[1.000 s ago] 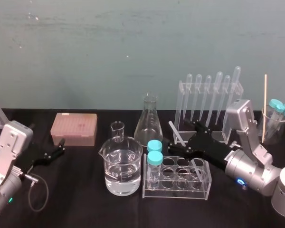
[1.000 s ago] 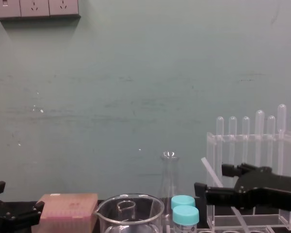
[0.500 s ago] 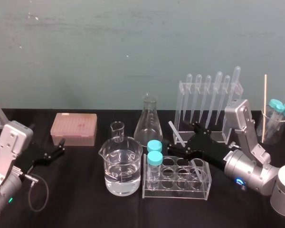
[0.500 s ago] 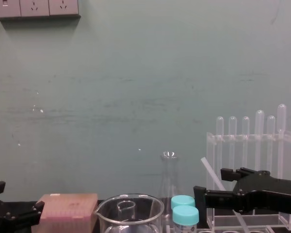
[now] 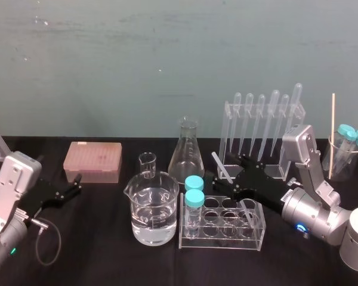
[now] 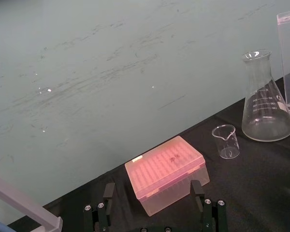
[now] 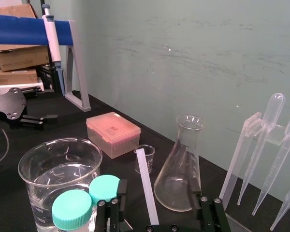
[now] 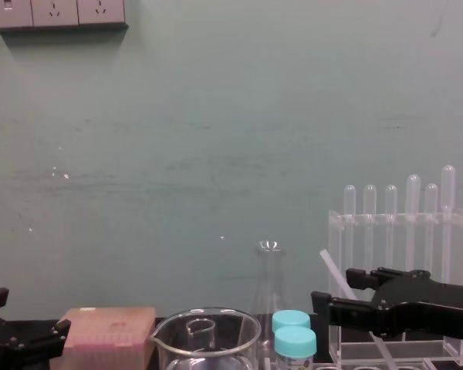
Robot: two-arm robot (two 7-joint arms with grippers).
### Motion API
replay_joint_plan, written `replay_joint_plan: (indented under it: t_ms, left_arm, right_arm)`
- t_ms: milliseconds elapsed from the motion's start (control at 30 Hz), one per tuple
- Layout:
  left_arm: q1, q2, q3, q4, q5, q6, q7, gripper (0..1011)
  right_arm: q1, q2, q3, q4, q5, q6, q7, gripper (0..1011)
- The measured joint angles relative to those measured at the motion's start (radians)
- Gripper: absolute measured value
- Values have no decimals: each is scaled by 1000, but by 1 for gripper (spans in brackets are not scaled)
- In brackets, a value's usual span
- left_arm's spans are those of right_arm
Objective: Pick up the stirring rod with one hand, then place it down.
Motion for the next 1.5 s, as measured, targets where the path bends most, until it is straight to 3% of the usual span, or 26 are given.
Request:
replay_joint_plan:
  t_ms: [767, 1167, 1333, 1500]
  left_arm:
    - [0, 0, 0, 0, 0, 0, 0, 1000]
    - [0, 0, 0, 0, 0, 0, 0, 1000]
    - [0, 0, 0, 0, 0, 0, 0, 1000]
    - [0, 0, 0, 0, 0, 0, 0, 1000]
  right_arm:
    - [0, 1, 0, -1, 0, -2, -2, 88]
    - [0, -1, 3, 0, -5, -11, -3, 70]
    - [-3, -15, 23, 4, -38, -83, -26, 70]
    - [-3, -46, 65, 9, -62, -200, -65, 70]
